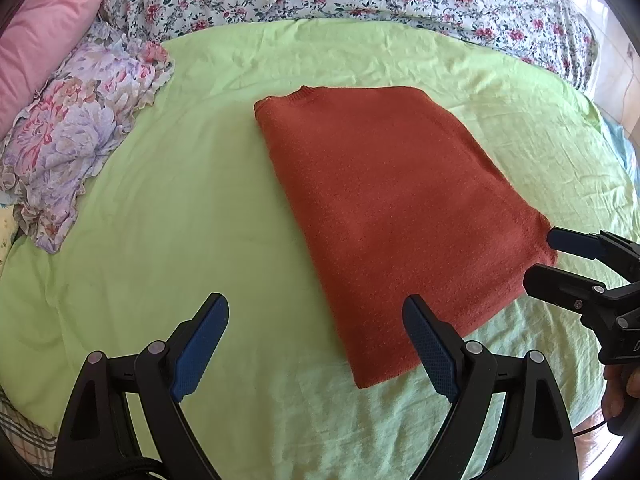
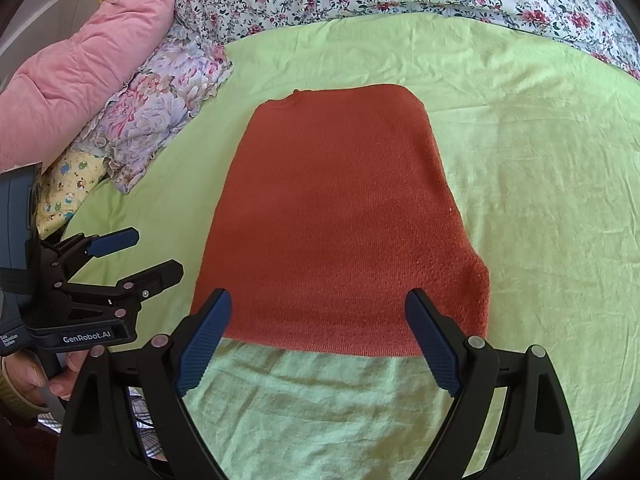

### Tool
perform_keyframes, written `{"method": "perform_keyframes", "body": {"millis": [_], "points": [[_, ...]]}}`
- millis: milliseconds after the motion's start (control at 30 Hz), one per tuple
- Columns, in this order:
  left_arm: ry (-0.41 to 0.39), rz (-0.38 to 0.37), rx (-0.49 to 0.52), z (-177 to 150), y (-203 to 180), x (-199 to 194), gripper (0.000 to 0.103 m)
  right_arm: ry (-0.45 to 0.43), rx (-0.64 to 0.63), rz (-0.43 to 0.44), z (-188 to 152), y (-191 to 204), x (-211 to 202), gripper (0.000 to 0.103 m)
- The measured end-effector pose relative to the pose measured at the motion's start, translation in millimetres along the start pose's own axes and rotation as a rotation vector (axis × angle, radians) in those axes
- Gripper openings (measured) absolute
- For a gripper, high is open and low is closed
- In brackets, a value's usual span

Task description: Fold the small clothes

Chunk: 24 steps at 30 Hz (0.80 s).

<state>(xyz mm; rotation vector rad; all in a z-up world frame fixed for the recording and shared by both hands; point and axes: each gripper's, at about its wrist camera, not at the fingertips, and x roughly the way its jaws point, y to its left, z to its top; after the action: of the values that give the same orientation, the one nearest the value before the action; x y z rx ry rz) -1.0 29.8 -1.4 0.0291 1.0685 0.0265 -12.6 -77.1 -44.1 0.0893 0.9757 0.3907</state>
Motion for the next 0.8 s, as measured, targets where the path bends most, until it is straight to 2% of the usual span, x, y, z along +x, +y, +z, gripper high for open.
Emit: {"method": "perform_keyframes", "body": {"millis": [800], "points": [[0.000,-0.009,-0.005,4.2,0.2,1.1,0.090,-0.003,-0.001,0.003,8.9,-0.9,2.2,0.089]]}}
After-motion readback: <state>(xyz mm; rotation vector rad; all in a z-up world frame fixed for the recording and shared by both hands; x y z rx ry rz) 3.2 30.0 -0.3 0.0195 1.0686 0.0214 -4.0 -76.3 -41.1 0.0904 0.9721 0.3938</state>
